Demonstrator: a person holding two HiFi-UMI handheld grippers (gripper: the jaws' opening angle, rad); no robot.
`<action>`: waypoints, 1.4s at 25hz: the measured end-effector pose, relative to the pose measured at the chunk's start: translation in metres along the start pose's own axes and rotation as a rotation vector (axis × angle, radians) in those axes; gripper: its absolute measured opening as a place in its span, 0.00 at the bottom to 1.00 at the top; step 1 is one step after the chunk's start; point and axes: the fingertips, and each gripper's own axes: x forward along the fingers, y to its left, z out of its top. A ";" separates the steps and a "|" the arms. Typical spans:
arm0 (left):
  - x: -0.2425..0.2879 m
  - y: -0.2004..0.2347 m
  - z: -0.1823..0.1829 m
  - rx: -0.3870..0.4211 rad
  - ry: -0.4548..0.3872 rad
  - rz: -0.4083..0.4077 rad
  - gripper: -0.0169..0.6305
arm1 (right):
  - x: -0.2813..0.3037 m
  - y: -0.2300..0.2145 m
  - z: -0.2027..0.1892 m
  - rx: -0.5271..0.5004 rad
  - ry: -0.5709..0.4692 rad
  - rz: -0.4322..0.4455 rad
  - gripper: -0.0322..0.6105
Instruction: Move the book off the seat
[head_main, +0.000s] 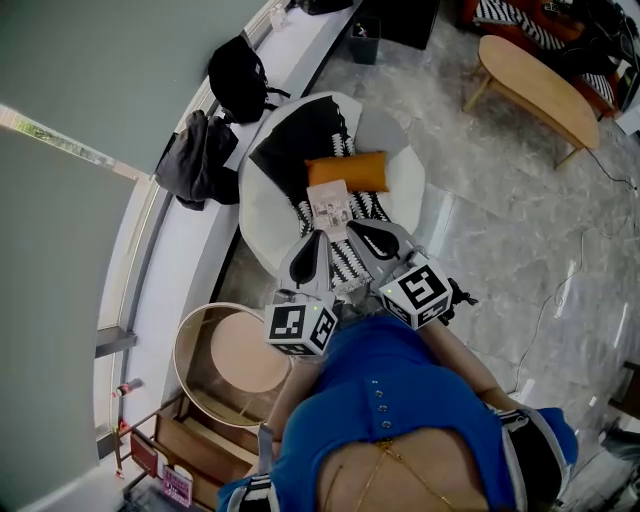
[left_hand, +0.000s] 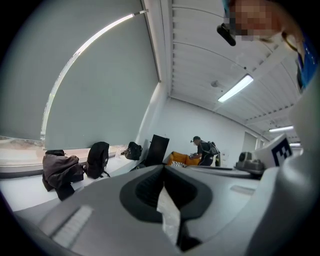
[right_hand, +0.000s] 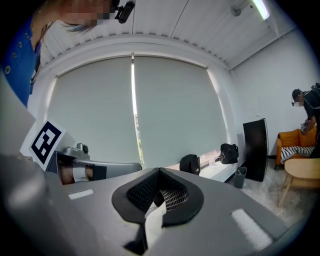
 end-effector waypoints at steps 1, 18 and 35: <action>0.003 -0.001 0.000 0.000 0.001 0.002 0.03 | 0.001 -0.002 0.000 0.000 0.002 0.004 0.05; 0.026 0.004 -0.006 -0.007 0.023 0.031 0.03 | 0.014 -0.021 -0.006 0.013 0.036 0.035 0.05; 0.082 0.068 -0.073 -0.067 0.166 0.063 0.03 | 0.086 -0.061 -0.072 0.083 0.180 0.003 0.05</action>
